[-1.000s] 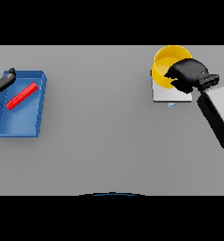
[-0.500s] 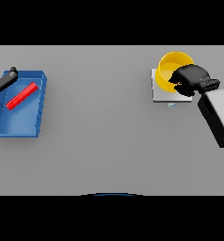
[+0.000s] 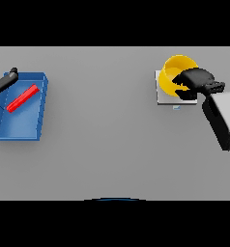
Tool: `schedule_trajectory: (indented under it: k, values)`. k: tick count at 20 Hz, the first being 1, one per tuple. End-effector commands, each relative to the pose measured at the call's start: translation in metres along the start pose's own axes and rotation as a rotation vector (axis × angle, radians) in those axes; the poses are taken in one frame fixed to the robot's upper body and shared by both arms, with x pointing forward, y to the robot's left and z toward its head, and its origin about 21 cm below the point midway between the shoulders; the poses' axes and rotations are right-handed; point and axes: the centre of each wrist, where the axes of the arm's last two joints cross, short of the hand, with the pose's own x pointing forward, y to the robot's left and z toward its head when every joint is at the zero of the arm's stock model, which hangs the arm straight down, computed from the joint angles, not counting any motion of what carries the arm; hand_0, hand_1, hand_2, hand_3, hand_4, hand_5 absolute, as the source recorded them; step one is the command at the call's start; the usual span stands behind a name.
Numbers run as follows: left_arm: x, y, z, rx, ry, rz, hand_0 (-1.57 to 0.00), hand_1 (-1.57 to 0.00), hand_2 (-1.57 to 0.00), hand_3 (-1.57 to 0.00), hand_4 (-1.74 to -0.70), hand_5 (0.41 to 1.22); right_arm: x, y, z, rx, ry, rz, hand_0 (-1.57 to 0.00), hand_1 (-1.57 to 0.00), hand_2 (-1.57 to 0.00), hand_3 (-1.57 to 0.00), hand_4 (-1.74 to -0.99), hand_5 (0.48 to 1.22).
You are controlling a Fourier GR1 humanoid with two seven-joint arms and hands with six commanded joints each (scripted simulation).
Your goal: Pick up the red beaker and tilt it to pour out 1 green nut into yellow bowl. Pick up the yellow bowl and place it on the metallic measuring scale.
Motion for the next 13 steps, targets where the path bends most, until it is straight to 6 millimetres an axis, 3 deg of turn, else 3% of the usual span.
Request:
schedule_trajectory:
  k: [1, 3, 6, 13]
  values:
    - [0.0013, -0.0025, -0.0005, -0.005, -0.001, 0.009, 0.00, 0.00, 0.00, 0.00, -0.83, 0.768, 0.0014, -0.0018, 0.0001, 0.003, 0.006, -0.019, -0.95, -0.81, -0.71, -0.58, -1.535, 0.965]
    - [-0.0028, -0.0055, 0.0006, -0.008, -0.011, 0.016, 0.00, 0.00, 0.00, 0.00, -0.84, 0.764, 0.0025, -0.0044, 0.0000, 0.021, 0.013, -0.035, -0.61, -0.56, -0.47, -0.39, -1.496, 0.890]
    - [-0.0037, -0.0031, 0.0014, -0.007, -0.007, 0.005, 0.00, 0.00, 0.00, 0.00, -0.83, 0.749, -0.0023, 0.0009, 0.0018, 0.036, 0.006, -0.036, -0.31, -0.30, -0.24, -0.21, -1.461, 0.833]
    - [-0.0015, -0.0062, 0.0030, -0.002, -0.010, 0.010, 0.00, 0.00, 0.00, 0.00, -0.83, 0.760, -0.0019, 0.0002, 0.0030, 0.072, 0.031, -0.003, -0.06, -0.06, -0.05, -0.04, -1.390, 0.779]
